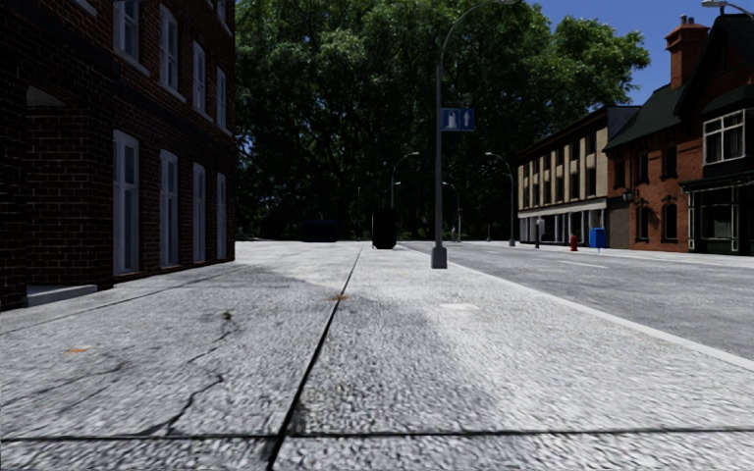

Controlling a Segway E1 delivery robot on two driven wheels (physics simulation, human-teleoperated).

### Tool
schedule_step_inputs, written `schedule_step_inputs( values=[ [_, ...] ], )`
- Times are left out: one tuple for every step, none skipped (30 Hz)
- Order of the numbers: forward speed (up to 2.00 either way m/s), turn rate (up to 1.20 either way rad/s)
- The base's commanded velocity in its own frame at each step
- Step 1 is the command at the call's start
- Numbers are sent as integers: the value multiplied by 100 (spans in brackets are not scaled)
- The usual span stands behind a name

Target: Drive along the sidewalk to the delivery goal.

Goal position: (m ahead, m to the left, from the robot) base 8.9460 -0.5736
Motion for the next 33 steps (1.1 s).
schedule_step_inputs(
  values=[
    [200, -14],
    [200, -15],
    [200, -16],
    [200, -16],
    [200, -16],
    [200, -16],
    [200, 0],
    [200, 0],
    [200, 0],
    [200, 0],
    [200, 0],
    [200, 0],
    [200, 0],
    [200, 0],
    [200, 0],
    [200, 0],
    [200, 0],
    [200, 0],
    [200, 0],
    [200, -16],
    [200, -35],
    [200, -40],
    [200, -32],
    [200, -5],
    [200, 0],
    [200, 0],
    [200, 0],
    [200, 0],
    [200, 0],
    [200, 0],
    [200, 0],
    [200, 0],
    [200, 0]
  ],
)
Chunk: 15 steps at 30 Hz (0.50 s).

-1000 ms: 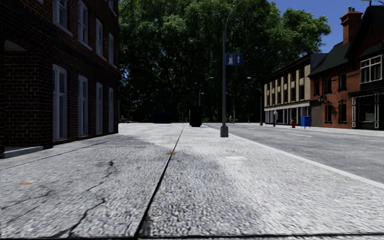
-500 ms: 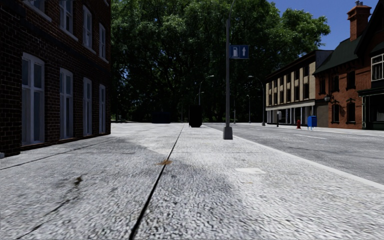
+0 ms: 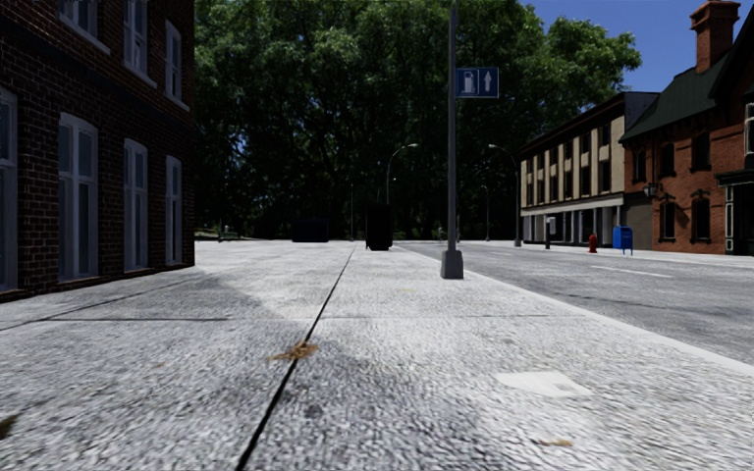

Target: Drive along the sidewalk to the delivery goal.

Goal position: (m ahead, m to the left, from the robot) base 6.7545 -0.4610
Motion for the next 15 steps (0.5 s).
schedule_step_inputs(
  values=[
    [200, 0],
    [200, 0],
    [200, 0],
    [200, 0],
    [200, 7],
    [200, 18],
    [200, 30],
    [200, 33],
    [200, 36],
    [200, 44],
    [200, 44],
    [200, 46],
    [200, 38],
    [200, 21],
    [200, 13]
  ],
)
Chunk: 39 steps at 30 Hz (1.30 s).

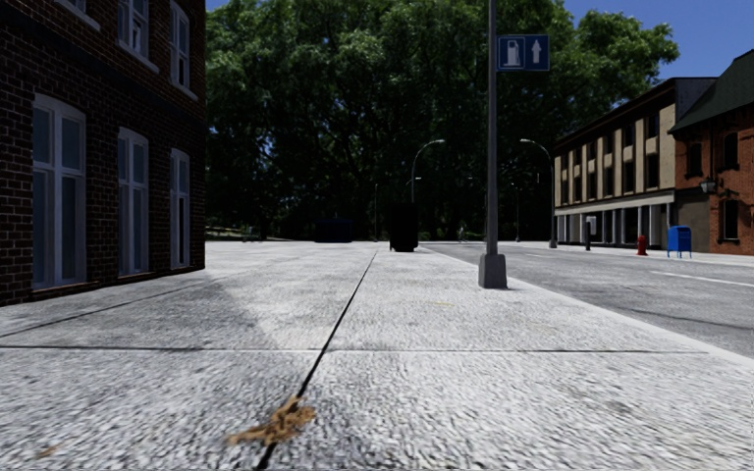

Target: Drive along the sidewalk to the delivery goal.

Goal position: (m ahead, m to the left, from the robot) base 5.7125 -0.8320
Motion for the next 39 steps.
schedule_step_inputs(
  values=[
    [200, 25],
    [200, 35],
    [200, 37],
    [200, 0],
    [200, 0],
    [200, 0],
    [200, 0],
    [200, 0],
    [200, 0],
    [200, 0],
    [200, 0],
    [200, 0],
    [200, 0],
    [200, 0],
    [200, -17],
    [200, -26],
    [200, 0],
    [200, 0],
    [200, 0],
    [200, 0],
    [200, 0],
    [200, 0],
    [200, 0],
    [200, 0],
    [200, 0],
    [200, 0],
    [200, -14],
    [200, -24],
    [200, -27],
    [200, -28],
    [200, -28],
    [200, -28],
    [200, -28],
    [200, -23],
    [200, -23],
    [200, 0],
    [200, 0],
    [200, 0],
    [200, 0]
  ],
)
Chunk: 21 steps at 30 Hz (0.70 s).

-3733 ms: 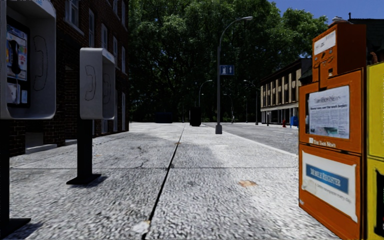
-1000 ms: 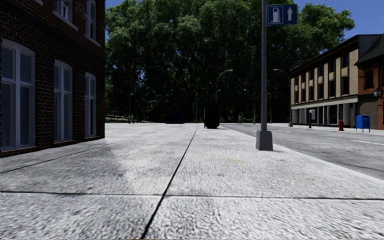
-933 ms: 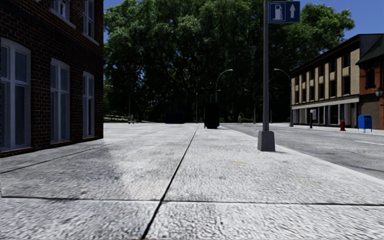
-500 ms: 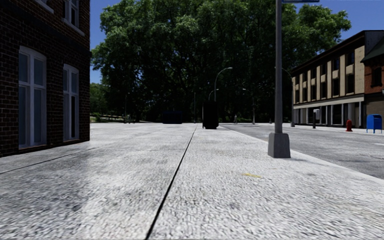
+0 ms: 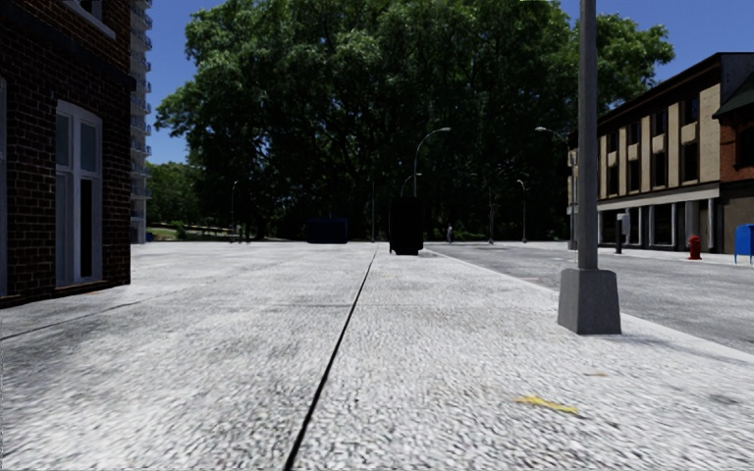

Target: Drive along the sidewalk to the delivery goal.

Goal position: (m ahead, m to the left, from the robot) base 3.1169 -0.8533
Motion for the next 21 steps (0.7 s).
schedule_step_inputs(
  values=[
    [200, 0],
    [200, 0],
    [192, 0],
    [171, 0],
    [156, 0],
    [150, 0],
    [148, 0],
    [147, 0],
    [145, 0],
    [145, 0],
    [132, 0],
    [114, 0],
    [107, 0],
    [105, 0],
    [104, 0],
    [103, 0],
    [102, 0],
    [98, 0],
    [95, 0],
    [93, 0],
    [92, 0]
  ],
)
